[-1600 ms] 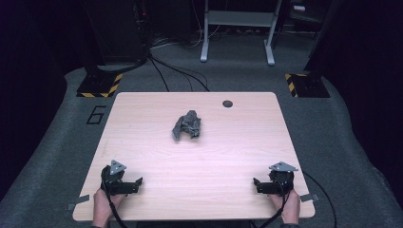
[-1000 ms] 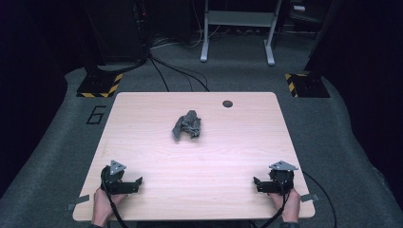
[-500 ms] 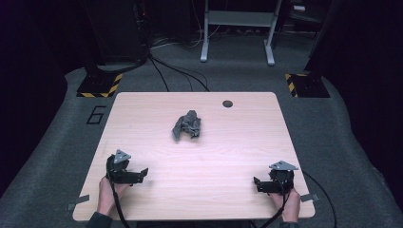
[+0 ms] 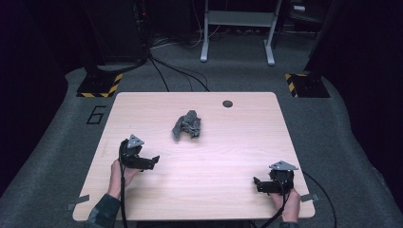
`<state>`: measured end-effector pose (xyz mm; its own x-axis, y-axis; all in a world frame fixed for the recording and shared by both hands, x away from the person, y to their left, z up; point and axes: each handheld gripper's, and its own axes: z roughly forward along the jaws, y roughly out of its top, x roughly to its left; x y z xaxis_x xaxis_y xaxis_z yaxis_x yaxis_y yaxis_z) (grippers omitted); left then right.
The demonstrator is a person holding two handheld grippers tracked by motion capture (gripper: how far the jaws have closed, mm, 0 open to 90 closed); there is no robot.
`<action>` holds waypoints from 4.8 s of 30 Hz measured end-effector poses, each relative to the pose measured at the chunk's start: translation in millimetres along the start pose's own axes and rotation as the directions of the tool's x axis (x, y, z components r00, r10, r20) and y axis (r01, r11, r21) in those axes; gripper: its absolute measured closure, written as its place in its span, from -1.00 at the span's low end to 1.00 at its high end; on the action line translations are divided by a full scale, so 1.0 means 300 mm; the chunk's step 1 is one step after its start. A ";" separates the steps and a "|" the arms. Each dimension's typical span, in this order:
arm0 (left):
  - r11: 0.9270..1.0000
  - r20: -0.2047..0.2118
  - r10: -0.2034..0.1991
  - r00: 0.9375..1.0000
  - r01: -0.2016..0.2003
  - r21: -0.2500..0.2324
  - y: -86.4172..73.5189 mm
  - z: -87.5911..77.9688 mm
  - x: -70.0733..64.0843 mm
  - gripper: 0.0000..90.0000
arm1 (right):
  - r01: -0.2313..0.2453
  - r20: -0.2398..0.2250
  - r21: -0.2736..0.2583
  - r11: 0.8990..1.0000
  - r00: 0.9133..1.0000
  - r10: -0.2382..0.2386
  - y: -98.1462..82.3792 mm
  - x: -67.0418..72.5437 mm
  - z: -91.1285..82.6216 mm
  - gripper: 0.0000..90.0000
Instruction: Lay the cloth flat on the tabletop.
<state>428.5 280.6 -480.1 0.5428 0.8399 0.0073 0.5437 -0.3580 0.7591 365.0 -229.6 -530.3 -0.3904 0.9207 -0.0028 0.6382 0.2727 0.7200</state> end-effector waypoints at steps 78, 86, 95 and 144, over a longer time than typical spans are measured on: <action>0.997 0.184 0.005 0.983 0.009 -0.074 0.417 0.383 -0.045 0.76 | -0.014 0.011 -0.001 1.000 1.000 0.014 -0.001 0.003 -0.001 -1.00; 0.991 0.216 0.047 0.975 -0.019 -0.130 0.433 0.248 -0.110 0.76 | -0.014 0.011 0.000 1.000 1.000 0.014 -0.001 0.003 -0.001 -1.00; 0.985 0.260 0.089 0.962 -0.046 -0.168 0.417 0.095 -0.185 0.76 | -0.013 0.011 0.000 1.000 1.000 0.013 -0.001 0.002 -0.001 -1.00; 1.000 0.239 -0.002 0.971 -0.004 0.024 -0.050 0.091 -0.244 -0.16 | 0.201 -0.210 -0.063 0.978 0.955 -0.210 0.265 0.616 0.103 -0.34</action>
<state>398.1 213.4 -509.6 0.6793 0.7184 -0.1500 0.5567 -0.3712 0.7432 364.1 -29.0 -494.8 -0.6457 0.7635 -0.0080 0.5039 0.4340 0.7468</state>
